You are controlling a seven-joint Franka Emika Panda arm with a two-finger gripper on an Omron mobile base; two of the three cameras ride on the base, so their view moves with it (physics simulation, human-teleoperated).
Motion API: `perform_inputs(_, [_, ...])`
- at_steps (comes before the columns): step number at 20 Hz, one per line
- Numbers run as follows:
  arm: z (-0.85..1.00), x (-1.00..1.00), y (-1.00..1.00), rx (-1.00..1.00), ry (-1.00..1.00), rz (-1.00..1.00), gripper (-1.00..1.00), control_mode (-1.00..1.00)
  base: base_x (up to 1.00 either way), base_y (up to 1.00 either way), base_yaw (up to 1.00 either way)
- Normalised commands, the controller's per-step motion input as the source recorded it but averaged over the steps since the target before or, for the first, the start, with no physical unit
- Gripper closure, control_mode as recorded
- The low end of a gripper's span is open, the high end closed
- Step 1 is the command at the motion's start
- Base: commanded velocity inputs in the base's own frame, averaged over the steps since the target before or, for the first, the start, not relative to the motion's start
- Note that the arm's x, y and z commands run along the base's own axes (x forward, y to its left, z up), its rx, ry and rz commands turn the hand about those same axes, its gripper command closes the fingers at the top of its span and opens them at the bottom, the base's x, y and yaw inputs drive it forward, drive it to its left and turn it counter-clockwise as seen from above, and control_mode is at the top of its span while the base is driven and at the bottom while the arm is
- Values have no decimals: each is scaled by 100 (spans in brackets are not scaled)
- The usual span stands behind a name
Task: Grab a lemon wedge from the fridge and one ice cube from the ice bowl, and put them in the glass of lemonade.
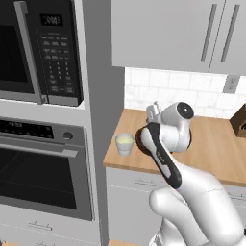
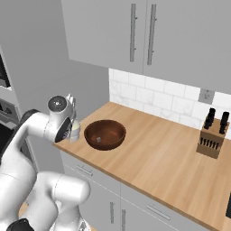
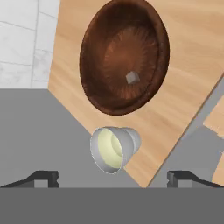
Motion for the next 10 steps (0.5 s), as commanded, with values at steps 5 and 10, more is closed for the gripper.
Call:
perform_inputs(5, [33, -100, -55, -3, 7, -2, -100, -100, 0, 0, 0])
perform_inputs(10, [4, -98, -37, -17, 1, 15, -100, -100, 0, 0, 0])
